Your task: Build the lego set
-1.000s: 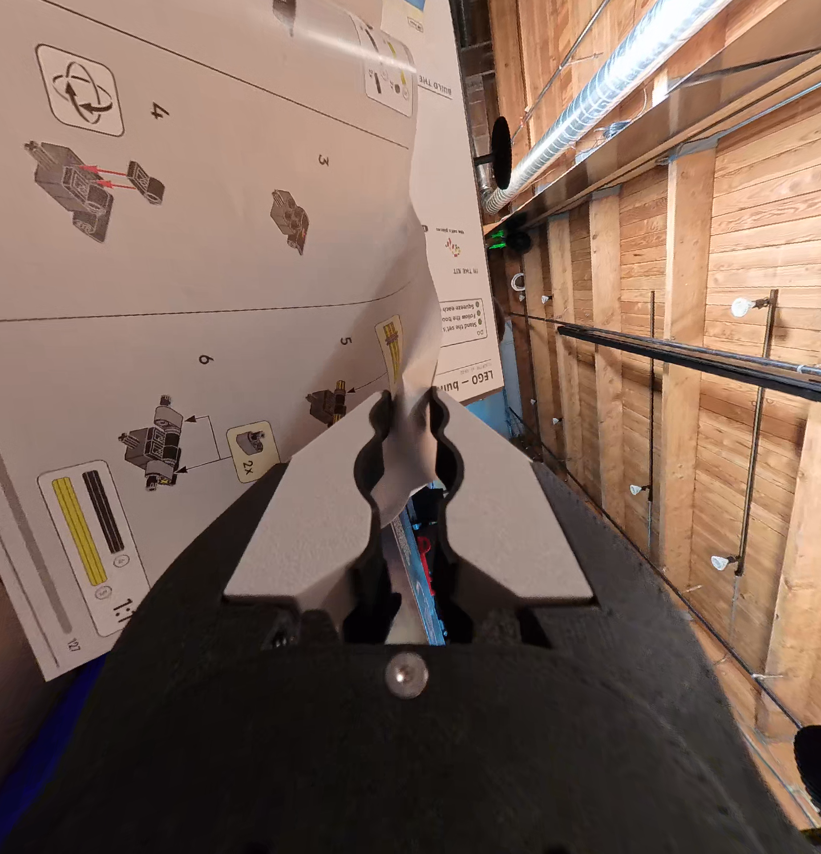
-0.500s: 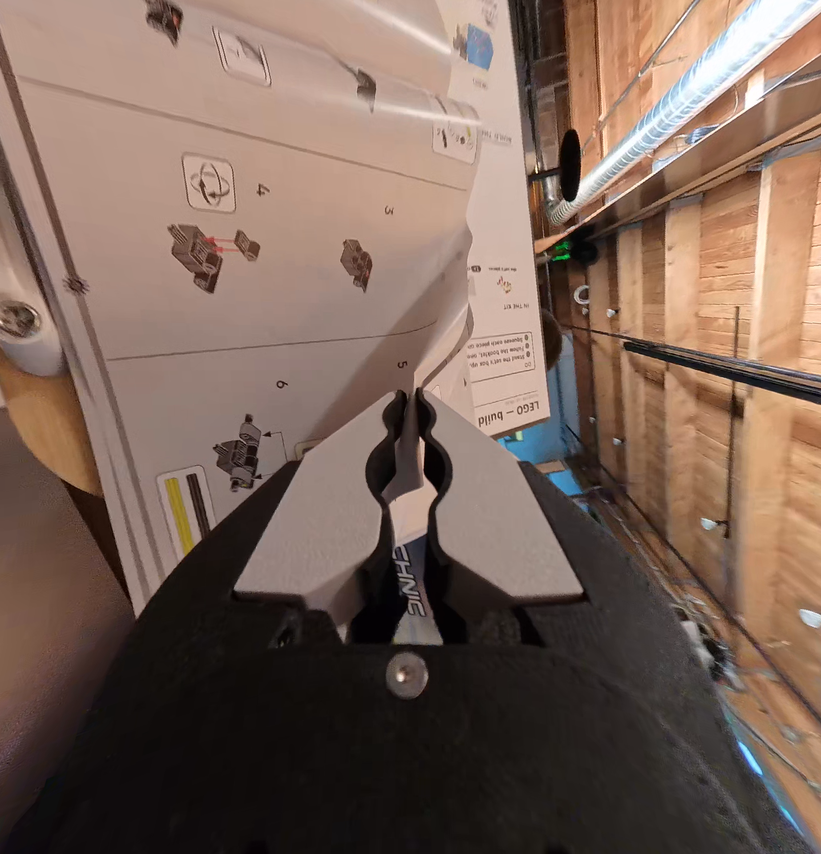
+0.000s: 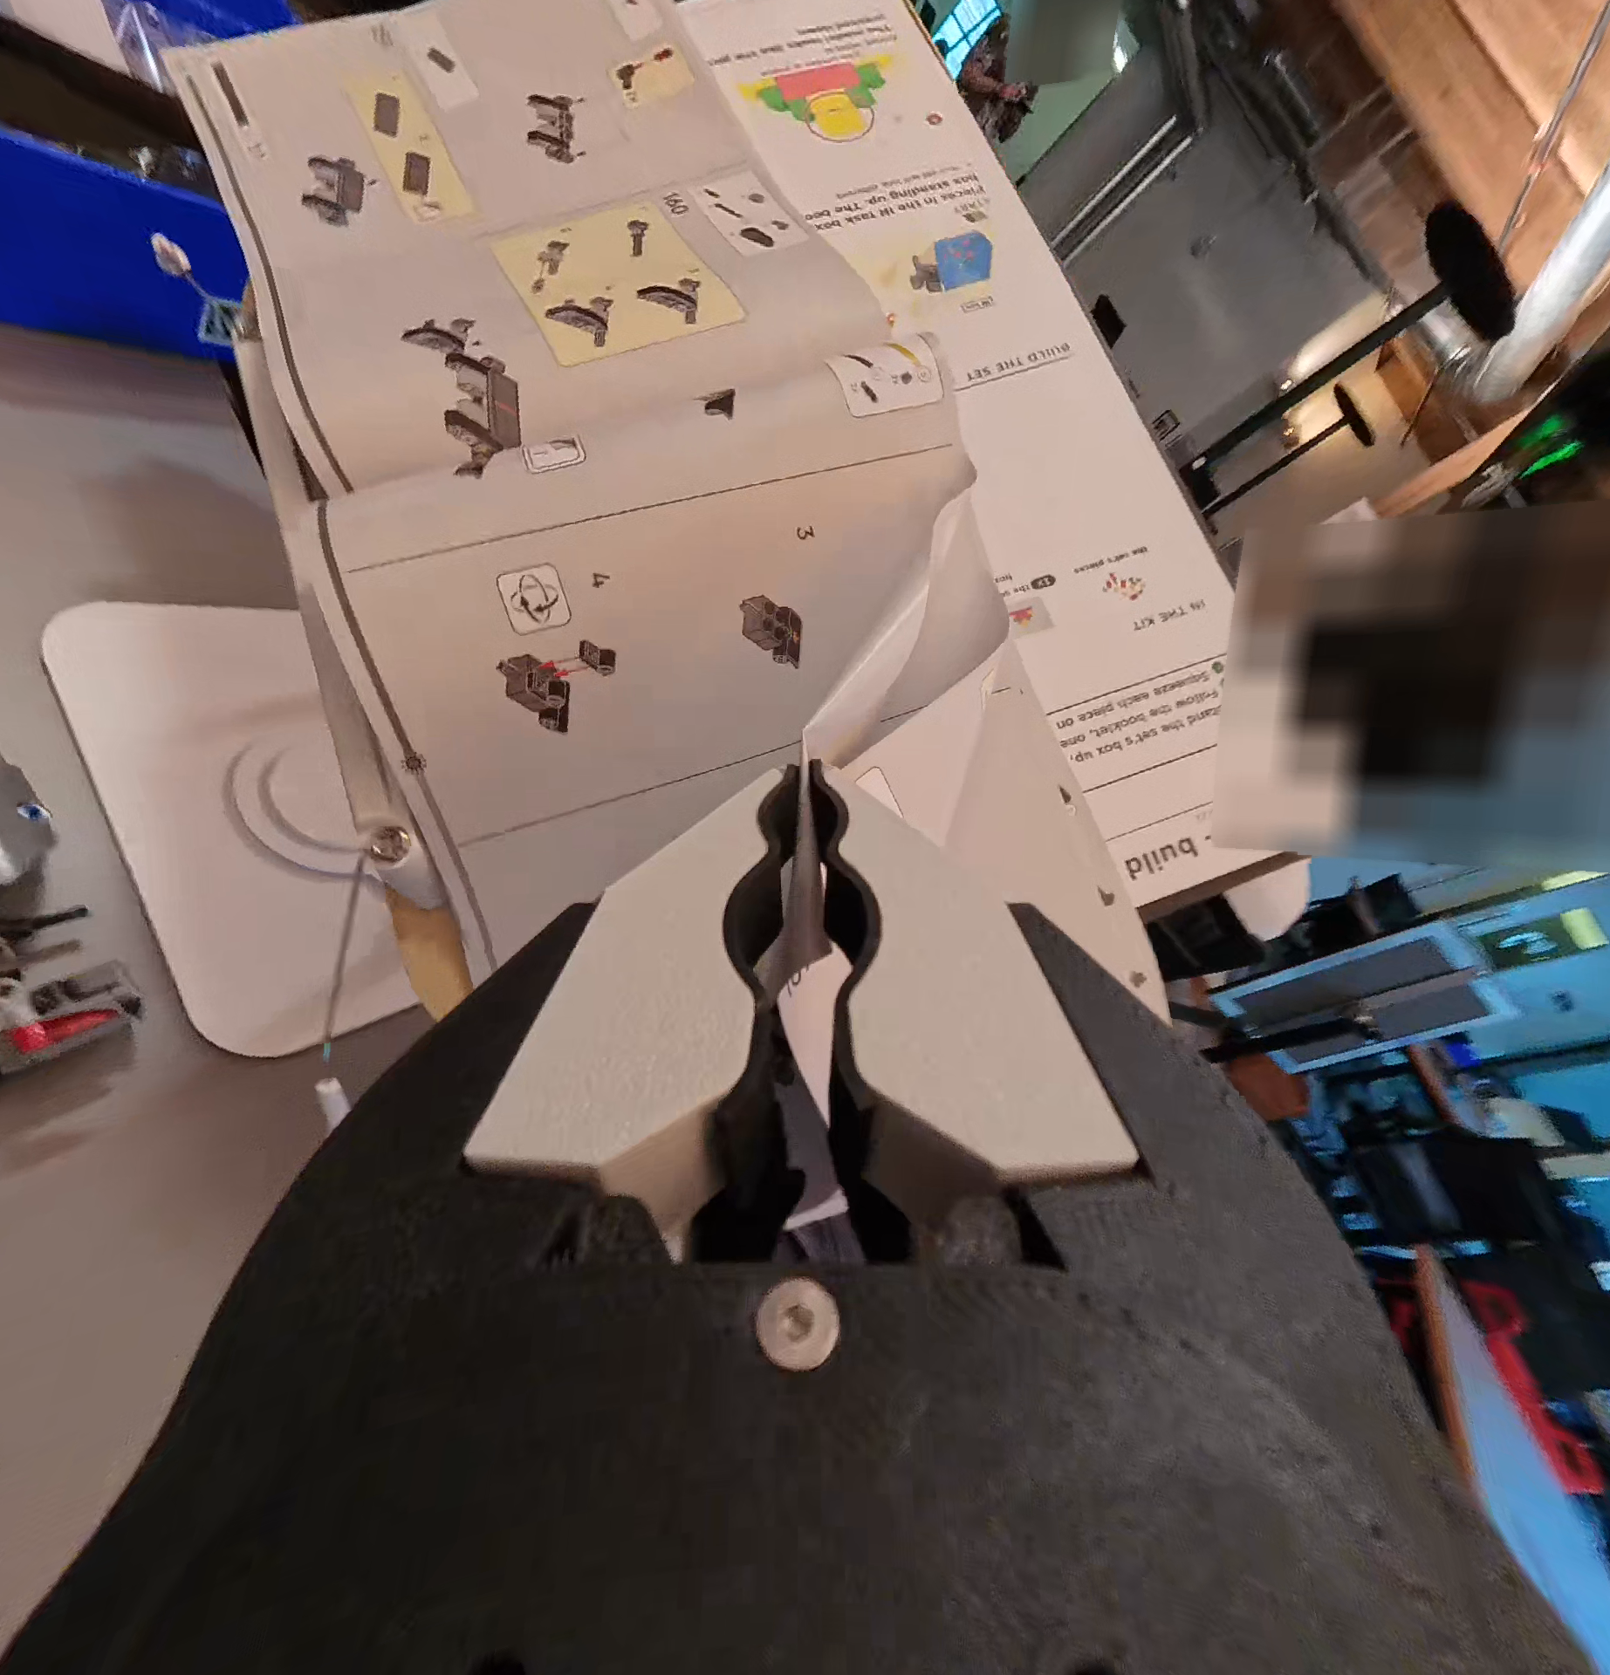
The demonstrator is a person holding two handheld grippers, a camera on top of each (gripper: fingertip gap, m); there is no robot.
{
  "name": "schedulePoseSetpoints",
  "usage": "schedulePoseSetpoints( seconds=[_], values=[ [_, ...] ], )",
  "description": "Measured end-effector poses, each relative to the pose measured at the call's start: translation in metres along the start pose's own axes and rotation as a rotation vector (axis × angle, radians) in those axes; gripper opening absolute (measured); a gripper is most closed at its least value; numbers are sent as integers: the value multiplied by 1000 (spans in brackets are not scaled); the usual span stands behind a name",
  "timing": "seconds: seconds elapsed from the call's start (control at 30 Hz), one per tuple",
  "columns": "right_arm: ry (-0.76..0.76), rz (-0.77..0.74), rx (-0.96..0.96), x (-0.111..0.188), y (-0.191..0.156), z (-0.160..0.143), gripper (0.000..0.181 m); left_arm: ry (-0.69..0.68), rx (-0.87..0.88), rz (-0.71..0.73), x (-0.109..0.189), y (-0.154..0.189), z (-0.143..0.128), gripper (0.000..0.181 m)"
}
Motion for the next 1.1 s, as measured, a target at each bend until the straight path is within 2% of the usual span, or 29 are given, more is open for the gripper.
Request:
schedulePoseSetpoints(
  seconds=[0.07, 0.13, 0.27, 0.33, 0.4, 0.5, 0.6, 0.7, 0.8, 0.87, 0.93, 0.97, 1.1],
  values=[
    [7, -42, 102, 4, -2, 1, 0, 55, -11, 64, 20, -6, 25, 31],
    [13, -56, 160, 5, -5, 1, 0, 64, -82, 192, 41, -16, 57, 31],
    [41, -83, 218, 6, -14, -1, 0, 112, -249, 426, 69, -46, 142, 33],
    [47, -82, 249, 4, -20, -1, 0, 95, -365, 546, 67, -71, 182, 36],
    [46, -86, 277, 2, -25, -1, 0, 34, -512, 645, 53, -98, 215, 47],
    [63, -85, 294, 3, -28, 2, 0, -52, -711, 824, 34, -145, 256, 53],
    [66, -91, 312, 6, -28, 3, 0, -101, -838, 904, 17, -173, 291, 56],
    [91, -65, 287, 6, -30, 5, 0, -159, -970, 883, -2, -185, 307, 53],
    [119, -34, 250, 2, -32, 6, 0, -274, -1032, 857, -18, -202, 303, 47],
    [144, -12, 223, 1, -33, 10, 0, -316, -1041, 847, -22, -211, 299, 29],
    [153, -15, 201, 0, -32, 12, 0, -358, -1041, 826, -23, -217, 292, 2],
    [167, -15, 181, 0, -31, 15, 1, -342, -1057, 829, -21, -217, 292, 0],
    [241, 30, 42, 14, -25, 31, 31, -274, -1033, 841, 0, -215, 286, 0]
  ],
)
Point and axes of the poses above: each gripper's, where its closed fingertips meet, x back along the fingers, z out of its top, y = z × x across the jaws, the point moved 4 cm from there along x, back along the fingers, and after that the axes turned 3 degrees about y, right-handed, at the moved point
